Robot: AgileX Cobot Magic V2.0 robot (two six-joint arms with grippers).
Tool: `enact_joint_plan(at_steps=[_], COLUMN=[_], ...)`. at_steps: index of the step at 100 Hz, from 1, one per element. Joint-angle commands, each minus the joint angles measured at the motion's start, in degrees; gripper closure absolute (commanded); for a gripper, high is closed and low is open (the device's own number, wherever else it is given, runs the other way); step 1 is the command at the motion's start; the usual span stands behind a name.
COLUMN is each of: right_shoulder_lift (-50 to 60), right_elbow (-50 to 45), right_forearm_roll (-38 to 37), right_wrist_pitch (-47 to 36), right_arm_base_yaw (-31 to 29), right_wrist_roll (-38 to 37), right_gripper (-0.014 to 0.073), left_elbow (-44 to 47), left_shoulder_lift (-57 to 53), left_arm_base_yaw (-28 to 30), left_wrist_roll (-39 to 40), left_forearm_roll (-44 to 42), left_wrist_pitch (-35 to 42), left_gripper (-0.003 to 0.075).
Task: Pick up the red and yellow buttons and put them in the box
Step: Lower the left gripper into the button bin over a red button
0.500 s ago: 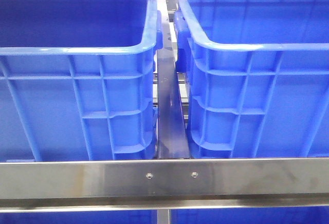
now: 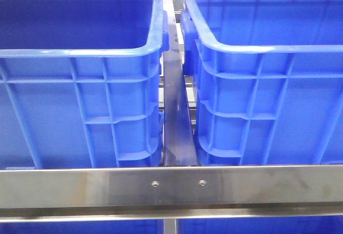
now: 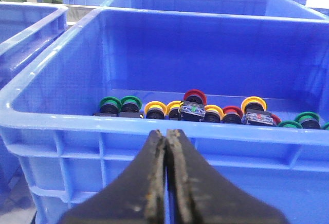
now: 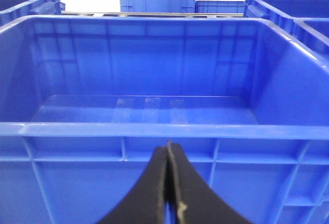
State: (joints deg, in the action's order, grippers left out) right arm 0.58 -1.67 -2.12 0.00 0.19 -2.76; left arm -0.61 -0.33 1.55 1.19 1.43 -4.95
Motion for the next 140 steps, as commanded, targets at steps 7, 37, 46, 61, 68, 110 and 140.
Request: enact_joint_plan(at_steps=[7,37,46,61,68,110,140], right_shoulder_lift=[1.4,1.4,1.4,1.4,1.4,1.4,1.4], right_elbow=[1.0,1.0,1.0,1.0,1.0,1.0,1.0], right_forearm_roll=[0.1,0.1,0.1,0.1,0.1,0.1,0.1], right_wrist_pitch=[-4.1,-4.1,-4.1,-4.1,-4.1,-4.1,-4.1], right_arm_base_yaw=[-0.2,-0.2,-0.2,-0.2,-0.2,-0.2,-0.2], right_wrist_roll=[0.4,0.4,0.4,0.4,0.4,0.4,0.4], right_gripper=[0.0663,0.0663,0.0663,0.0663,0.0663,0.0663,0.0663], left_elbow=[-7.8,-24.5,-28.9,-34.5,-37.0,-54.4,-67.3], left_shoulder_lift=[2.2,17.6,22.8,31.1,35.1,57.1,73.3], left_arm_base_yaw=[0.0,-0.1,-0.1,-0.1,-0.1,-0.1,-0.1], left_wrist_roll=[0.4,0.3,-1.5,-2.5,-2.5,-2.6,-6.9], left_forearm_roll=[0.6,0.6,0.6,0.6,0.6,0.9,0.9], left_wrist_pitch=[-2.0,-14.7,-17.6,-20.1,-21.7,-32.8,-42.9], left_gripper=[0.074,0.074,0.074,0.0736,0.0694,0.0111,0.0112])
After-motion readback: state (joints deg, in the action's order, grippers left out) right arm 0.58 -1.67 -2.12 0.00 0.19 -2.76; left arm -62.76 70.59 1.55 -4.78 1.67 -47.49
